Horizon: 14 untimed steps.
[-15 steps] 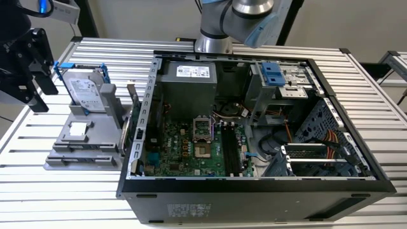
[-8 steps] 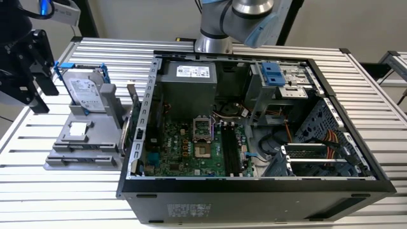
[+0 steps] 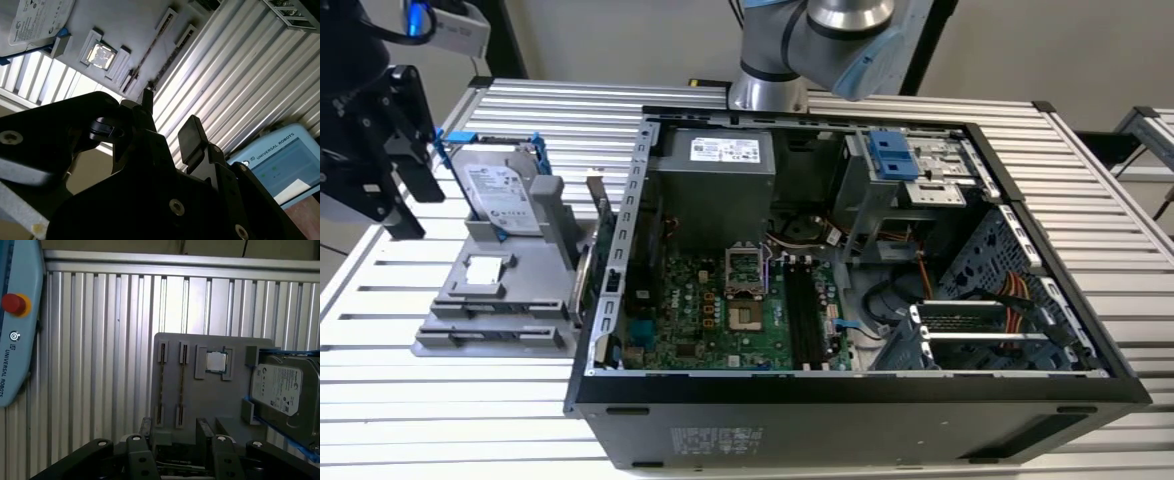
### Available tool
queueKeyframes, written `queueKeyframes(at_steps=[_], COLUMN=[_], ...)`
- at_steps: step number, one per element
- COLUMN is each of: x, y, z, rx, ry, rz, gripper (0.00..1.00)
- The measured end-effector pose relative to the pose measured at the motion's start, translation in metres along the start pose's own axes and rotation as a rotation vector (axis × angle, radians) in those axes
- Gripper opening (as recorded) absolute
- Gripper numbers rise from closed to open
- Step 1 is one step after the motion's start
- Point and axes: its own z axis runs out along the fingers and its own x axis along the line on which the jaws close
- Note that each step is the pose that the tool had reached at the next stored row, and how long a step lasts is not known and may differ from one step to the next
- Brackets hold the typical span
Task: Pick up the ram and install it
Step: 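Pick up the ram and move it above insertion slot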
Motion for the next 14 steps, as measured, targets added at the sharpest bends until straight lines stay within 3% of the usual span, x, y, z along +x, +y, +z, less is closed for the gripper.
queueKeyframes(at_steps=[14], x=[-0.0001], y=[0.0001], z=[0.0039], rx=[0.0], ry=[0.0], rz=[0.0], gripper=[1.0])
